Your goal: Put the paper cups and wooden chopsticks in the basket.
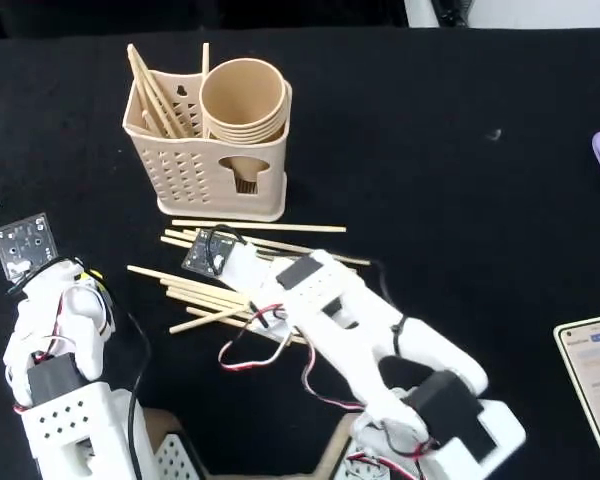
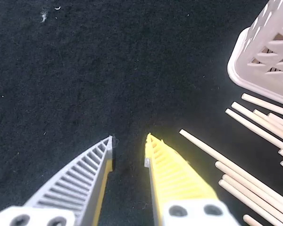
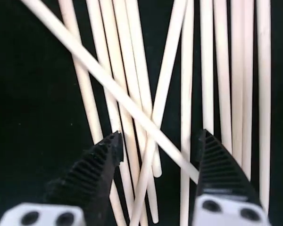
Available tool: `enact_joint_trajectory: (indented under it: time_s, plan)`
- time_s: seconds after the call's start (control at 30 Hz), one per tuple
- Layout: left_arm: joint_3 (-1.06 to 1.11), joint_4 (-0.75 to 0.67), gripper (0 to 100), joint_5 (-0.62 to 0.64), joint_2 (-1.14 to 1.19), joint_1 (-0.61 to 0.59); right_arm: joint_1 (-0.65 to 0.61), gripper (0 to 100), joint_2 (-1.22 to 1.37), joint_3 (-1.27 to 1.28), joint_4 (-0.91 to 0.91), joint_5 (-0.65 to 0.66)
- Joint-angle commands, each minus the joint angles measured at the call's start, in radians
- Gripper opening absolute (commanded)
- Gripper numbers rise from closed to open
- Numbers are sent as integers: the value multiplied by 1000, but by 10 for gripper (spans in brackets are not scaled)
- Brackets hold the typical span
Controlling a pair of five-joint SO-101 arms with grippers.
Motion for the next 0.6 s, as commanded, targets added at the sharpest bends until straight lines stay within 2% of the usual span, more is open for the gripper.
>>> enact_joint_trajectory:
  time_s: [0.0, 0.1, 0.23, 0.3, 0.4, 0.57]
  plan:
    - [-10, -23, 117, 3, -11, -12, 32, 250, 35, -51, -12, 12]
    - [-10, -23, 118, 3, -11, -12, 35, 227, 48, -53, -12, 12]
    - [-10, -23, 118, 3, -11, -12, 35, 8, 22, -54, -12, 5]
    - [-10, -23, 118, 3, -11, -12, 37, 41, -10, -54, 8, 3]
    - [-10, -23, 118, 3, -11, -12, 37, 8, -87, -64, 63, 3]
    - [-10, -23, 118, 3, -11, -12, 37, 11, -213, -70, 138, 9]
